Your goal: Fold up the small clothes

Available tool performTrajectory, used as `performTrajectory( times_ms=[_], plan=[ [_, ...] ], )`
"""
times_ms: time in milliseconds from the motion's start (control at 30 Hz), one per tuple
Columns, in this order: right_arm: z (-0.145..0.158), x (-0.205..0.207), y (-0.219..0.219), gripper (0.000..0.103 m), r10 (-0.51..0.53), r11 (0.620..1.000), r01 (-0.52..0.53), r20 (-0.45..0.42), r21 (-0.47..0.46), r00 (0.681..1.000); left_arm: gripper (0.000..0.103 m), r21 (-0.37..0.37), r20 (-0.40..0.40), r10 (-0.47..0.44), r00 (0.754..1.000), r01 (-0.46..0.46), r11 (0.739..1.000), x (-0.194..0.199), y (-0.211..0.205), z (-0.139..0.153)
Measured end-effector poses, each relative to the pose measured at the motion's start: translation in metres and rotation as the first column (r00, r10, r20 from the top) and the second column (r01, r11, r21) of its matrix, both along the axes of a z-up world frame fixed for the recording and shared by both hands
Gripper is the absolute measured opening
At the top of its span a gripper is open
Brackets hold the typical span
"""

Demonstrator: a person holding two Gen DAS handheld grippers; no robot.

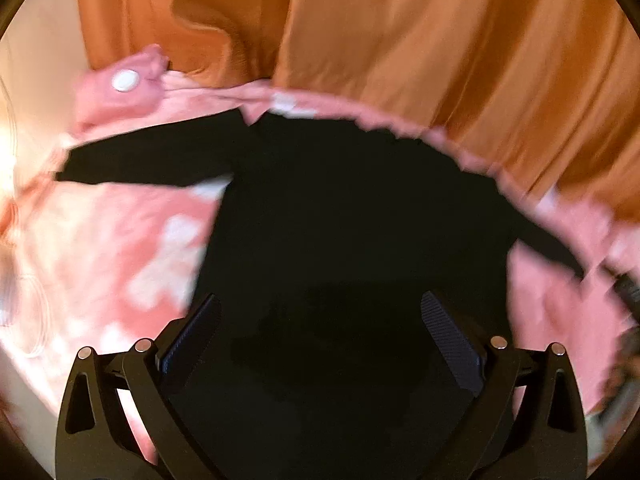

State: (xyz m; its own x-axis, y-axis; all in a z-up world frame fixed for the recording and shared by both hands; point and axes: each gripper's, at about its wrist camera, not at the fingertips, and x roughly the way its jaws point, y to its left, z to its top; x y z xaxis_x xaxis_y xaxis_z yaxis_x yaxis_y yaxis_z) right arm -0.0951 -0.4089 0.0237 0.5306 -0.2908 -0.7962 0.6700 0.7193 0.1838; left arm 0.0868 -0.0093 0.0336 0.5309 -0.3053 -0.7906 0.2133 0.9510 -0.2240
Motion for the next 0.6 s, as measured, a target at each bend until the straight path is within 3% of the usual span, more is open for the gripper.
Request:
performTrajectory(
  times_ms=[67,167,267,367,467,500,533,600],
  plan=[
    [-0.021,-0.001,-0.053,0.097,-0.105,0.994,0.105,-0.015,0.041,0.994,0.098,-0.026,0.011,0.018,1.0,-0.018,1.0,0.018,-0.007,-0.003],
    [-0.056,-0.013,-0.108,0.095,-0.26,0.963,0.265,-0.076,0.059,0.963,0.098,-0.005,0.032,0.05,0.998,-0.05,0.999,0.029,-0.013,-0.02],
    [-0.084,-0.018,-0.142,0.086,-0.313,0.942,0.325,-0.121,0.086,0.942,0.098,0.041,-0.011,0.045,0.999,-0.045,0.998,0.042,-0.022,-0.039],
    [-0.103,-0.017,-0.161,0.079,-0.339,0.924,0.346,-0.067,0.164,0.938,0.098,0.032,0.002,0.062,0.998,-0.062,0.998,0.051,-0.027,-0.041],
    [-0.106,-0.008,-0.167,0.046,-0.348,0.914,0.333,0.024,0.229,0.937,0.097,0.041,0.042,0.058,0.997,-0.06,0.997,0.057,-0.032,-0.04],
    [-0.103,0.0,-0.166,0.016,-0.349,0.914,0.328,0.046,0.24,0.936,0.097,0.048,0.045,0.062,0.997,-0.064,0.997,0.06,-0.033,-0.041],
    [-0.096,0.01,-0.162,0.005,-0.336,0.919,0.311,0.068,0.24,0.939,0.094,0.042,0.039,0.065,0.997,-0.067,0.997,0.062,-0.033,-0.041],
    [-0.067,0.034,-0.142,0.005,-0.274,0.953,0.248,0.143,0.176,0.951,0.093,-0.015,0.02,0.074,0.997,-0.074,0.997,0.067,-0.03,-0.041]
  ],
)
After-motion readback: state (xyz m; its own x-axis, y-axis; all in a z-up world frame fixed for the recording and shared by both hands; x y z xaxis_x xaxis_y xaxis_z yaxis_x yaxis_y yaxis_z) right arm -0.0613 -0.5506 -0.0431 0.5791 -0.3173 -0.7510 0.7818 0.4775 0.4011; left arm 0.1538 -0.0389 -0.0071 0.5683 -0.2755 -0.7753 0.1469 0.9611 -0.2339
